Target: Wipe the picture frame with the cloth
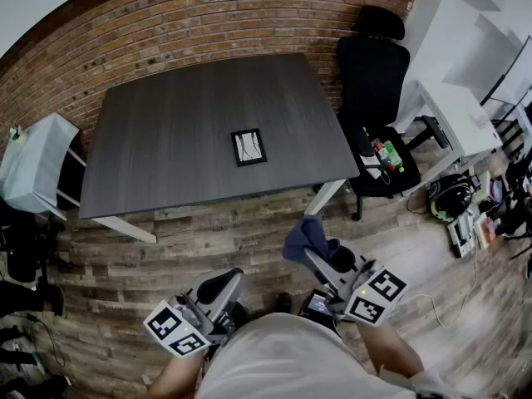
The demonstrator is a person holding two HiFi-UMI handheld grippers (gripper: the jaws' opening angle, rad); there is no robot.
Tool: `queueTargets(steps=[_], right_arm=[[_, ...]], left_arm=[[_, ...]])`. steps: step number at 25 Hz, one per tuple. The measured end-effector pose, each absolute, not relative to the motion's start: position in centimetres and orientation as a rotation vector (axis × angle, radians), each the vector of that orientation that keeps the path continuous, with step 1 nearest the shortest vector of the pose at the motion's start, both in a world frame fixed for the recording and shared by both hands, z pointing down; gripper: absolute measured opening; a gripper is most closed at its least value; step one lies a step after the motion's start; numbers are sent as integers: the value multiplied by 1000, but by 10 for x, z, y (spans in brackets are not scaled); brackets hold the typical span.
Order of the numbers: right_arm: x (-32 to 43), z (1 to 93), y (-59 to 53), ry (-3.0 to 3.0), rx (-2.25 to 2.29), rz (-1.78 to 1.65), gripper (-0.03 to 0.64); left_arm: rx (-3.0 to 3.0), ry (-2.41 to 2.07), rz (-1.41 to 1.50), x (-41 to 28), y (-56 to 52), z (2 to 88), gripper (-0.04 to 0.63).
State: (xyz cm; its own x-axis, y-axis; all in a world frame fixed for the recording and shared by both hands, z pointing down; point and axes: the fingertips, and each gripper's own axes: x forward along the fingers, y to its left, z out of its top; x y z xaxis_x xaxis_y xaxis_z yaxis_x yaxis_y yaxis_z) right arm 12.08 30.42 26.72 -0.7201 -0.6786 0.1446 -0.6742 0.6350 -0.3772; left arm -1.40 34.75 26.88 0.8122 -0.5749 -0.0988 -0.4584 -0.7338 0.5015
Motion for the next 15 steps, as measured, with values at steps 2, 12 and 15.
queueTargets(steps=[2,12,15], right_arm=[[126,270,304,2830,-1177,-649,110],[157,283,290,2865,-1221,-665,110],[170,288,283,2864,-1237,-694,110]], left_arm=[[2534,-776,-339,-10,348,271,9],[2518,-842,-316,10,339,277,8],[2511,-887,-308,14,334,279,8]])
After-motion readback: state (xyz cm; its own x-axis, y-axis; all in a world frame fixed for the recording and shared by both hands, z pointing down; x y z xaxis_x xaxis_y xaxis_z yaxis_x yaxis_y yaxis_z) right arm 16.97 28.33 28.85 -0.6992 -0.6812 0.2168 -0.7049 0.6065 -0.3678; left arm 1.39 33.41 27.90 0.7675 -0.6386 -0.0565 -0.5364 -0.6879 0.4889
